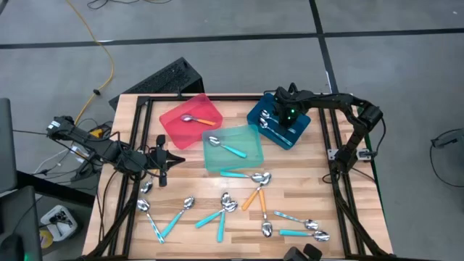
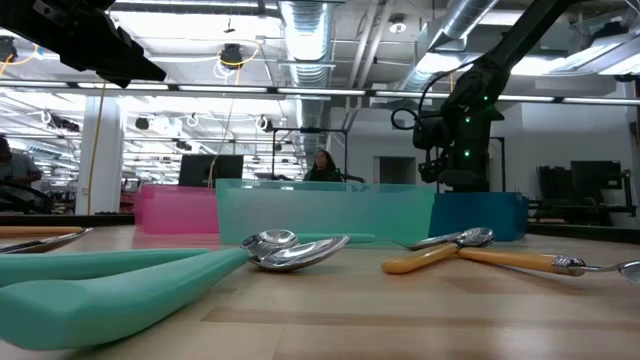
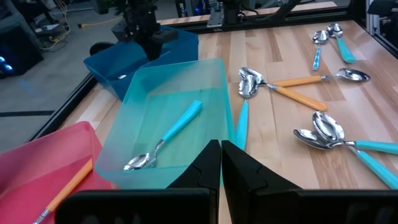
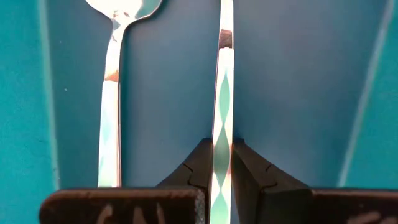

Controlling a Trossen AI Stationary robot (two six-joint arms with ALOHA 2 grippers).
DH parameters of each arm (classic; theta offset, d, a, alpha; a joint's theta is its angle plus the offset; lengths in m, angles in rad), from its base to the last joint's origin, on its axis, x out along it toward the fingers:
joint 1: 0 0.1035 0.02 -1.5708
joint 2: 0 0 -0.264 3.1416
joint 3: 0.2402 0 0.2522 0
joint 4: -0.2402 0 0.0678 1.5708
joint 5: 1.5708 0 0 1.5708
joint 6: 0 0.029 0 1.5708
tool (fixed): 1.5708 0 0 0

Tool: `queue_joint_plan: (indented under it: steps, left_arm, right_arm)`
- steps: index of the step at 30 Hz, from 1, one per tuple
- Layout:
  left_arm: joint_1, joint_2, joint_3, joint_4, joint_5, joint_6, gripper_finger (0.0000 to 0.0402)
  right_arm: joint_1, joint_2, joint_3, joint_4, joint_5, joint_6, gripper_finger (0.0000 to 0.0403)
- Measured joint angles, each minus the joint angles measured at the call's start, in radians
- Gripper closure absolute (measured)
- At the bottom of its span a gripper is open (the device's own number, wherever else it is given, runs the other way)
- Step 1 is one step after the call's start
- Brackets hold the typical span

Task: Sort silverware by color (type)
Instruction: Put the top patterned blue spoon into the blue bin

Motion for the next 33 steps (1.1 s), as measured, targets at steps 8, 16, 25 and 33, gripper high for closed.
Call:
queue_joint_plan:
  steps: [8,16,25,33]
  left_arm:
    - [0.000,0.000,0.000,0.000,0.000,0.001,0.0401]
    - [0.000,0.000,0.000,0.000,0.000,0.001,0.0401]
    - [0.000,0.000,0.000,0.000,0.000,0.001,0.0401]
    - [0.000,0.000,0.000,0.000,0.000,0.001,0.0401]
  right_arm:
    - [-0.006,0.000,0.000,0.001,-0.002,0.001,0.0336]
    - [-0.006,0.000,0.000,0.000,-0.002,0.001,0.0318]
    - [-0.006,0.000,0.000,0.001,-0.002,0.010,0.0316]
    - [-0.006,0.000,0.000,0.001,-0.001,0.012,0.0315]
